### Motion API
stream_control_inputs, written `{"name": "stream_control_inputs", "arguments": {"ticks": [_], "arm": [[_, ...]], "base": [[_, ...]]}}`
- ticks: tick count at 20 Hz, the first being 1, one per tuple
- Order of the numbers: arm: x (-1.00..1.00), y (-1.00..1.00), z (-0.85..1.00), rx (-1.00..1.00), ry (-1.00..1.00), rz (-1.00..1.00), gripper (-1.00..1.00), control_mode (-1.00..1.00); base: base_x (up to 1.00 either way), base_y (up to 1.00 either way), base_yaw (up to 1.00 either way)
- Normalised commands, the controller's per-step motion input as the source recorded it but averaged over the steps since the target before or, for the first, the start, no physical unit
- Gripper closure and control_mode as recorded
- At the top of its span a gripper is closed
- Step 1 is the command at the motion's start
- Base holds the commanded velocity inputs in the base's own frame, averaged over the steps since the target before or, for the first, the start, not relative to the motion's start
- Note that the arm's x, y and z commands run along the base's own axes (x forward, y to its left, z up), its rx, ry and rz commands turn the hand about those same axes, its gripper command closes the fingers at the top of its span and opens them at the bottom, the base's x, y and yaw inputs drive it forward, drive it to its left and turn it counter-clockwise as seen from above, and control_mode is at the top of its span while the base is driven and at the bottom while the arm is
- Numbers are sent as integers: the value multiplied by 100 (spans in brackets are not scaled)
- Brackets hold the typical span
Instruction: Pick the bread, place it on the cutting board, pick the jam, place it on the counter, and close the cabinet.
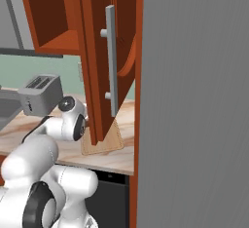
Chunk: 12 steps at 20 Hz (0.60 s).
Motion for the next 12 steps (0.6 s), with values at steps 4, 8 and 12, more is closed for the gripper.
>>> {"name": "stream_control_inputs", "arguments": {"ticks": [4, 8, 12], "arm": [[21, 0, -23, 0, 0, 0, 100, -100], [23, 0, -26, 0, 0, 0, 100, -100], [24, 0, -24, 0, 0, 0, 100, -100]], "base": [[0, 0, 0], [0, 0, 0], [0, 0, 0]]}}
